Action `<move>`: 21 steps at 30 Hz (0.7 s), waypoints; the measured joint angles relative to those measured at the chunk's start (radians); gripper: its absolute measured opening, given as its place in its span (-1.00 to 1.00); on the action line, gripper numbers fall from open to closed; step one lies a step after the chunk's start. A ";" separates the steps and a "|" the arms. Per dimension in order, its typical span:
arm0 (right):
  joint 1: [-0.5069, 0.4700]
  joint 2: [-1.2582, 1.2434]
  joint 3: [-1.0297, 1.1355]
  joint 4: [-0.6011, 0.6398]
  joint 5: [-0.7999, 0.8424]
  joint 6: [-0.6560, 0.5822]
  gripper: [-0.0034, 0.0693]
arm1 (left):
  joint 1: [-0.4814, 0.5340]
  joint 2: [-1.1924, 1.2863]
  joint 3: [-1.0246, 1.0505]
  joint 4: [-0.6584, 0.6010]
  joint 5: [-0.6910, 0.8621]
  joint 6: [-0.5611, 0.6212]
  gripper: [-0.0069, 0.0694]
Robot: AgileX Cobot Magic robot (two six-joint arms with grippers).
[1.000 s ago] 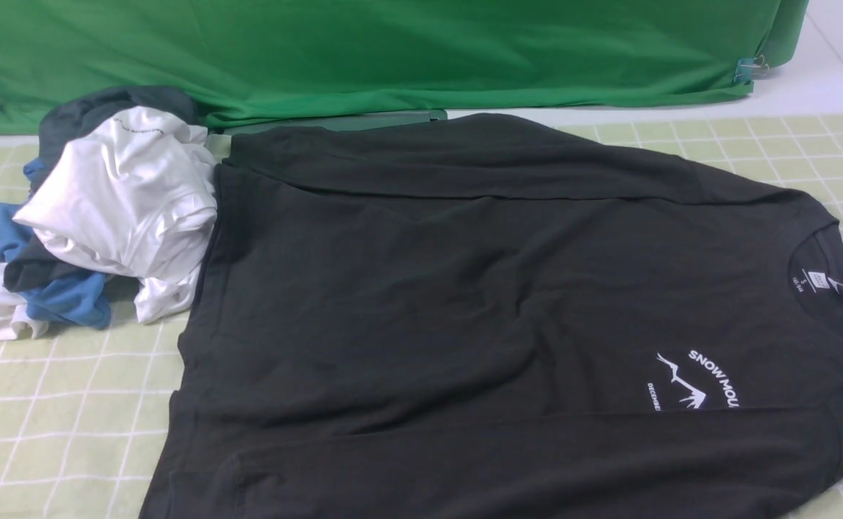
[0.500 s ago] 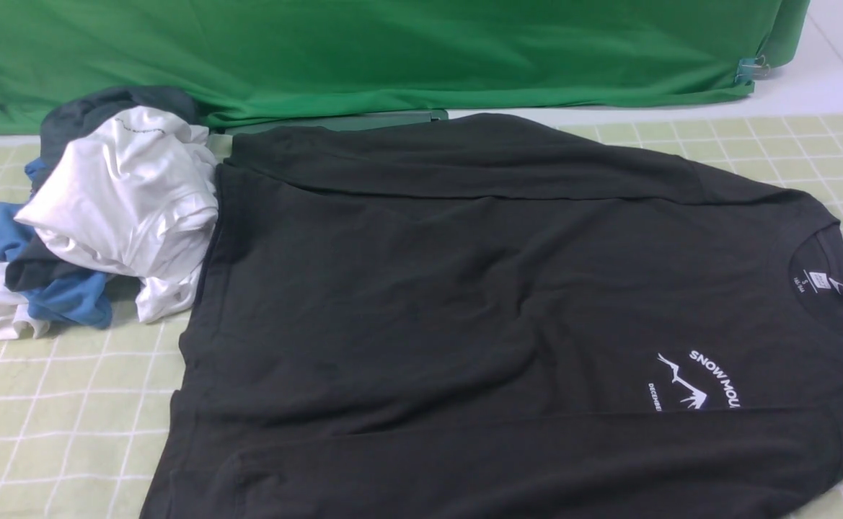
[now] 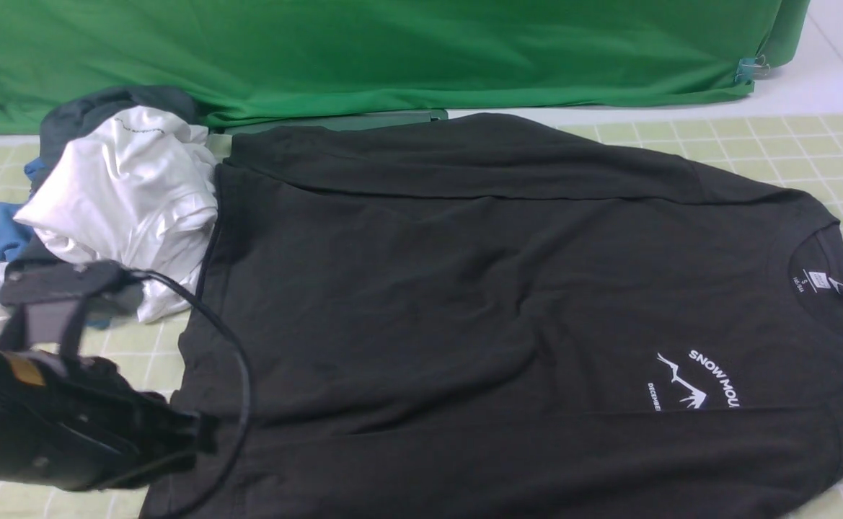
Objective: Fold a long-sleeved shirt over a green coffee tablecloth.
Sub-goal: 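Grasp the left edge of the dark T-shirt lying flat on the table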
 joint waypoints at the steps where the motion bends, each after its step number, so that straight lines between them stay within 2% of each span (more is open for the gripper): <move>1: 0.046 0.077 -0.100 -0.010 0.098 -0.078 -0.90 | -0.070 0.023 0.000 0.061 0.008 -0.095 -0.81; 4: 0.117 0.233 -0.219 -0.014 0.271 -0.152 -0.91 | -0.136 0.074 0.000 0.144 0.018 -0.178 -0.81; 5: 0.117 0.233 -0.219 -0.014 0.271 -0.152 -0.91 | -0.141 0.082 0.000 0.152 0.018 -0.182 -0.81; 6: 0.166 0.314 -0.266 -0.015 0.352 -0.171 -0.91 | -0.149 0.116 0.000 0.173 0.007 -0.196 -0.80; 11: 0.268 0.443 -0.293 -0.002 0.431 -0.199 -0.91 | -0.155 0.197 0.000 0.254 -0.044 -0.210 -0.69; 14: 0.345 0.494 -0.294 0.007 0.444 -0.202 -0.91 | -0.155 0.251 0.000 0.361 -0.092 -0.234 -0.48; 16: 0.397 0.521 -0.294 0.011 0.448 -0.202 -0.91 | -0.155 0.288 0.000 0.405 -0.133 -0.259 -0.27; 18: 0.426 0.540 -0.294 0.012 0.448 -0.202 -0.91 | -0.155 0.324 0.000 0.419 -0.179 -0.267 -0.05; 20: 0.440 0.551 -0.294 0.013 0.448 -0.202 -0.91 | -0.155 0.343 0.000 0.420 -0.202 -0.268 0.07; 21: 0.453 0.561 -0.295 0.013 0.448 -0.202 -0.91 | -0.155 0.377 0.000 0.418 -0.222 -0.269 0.22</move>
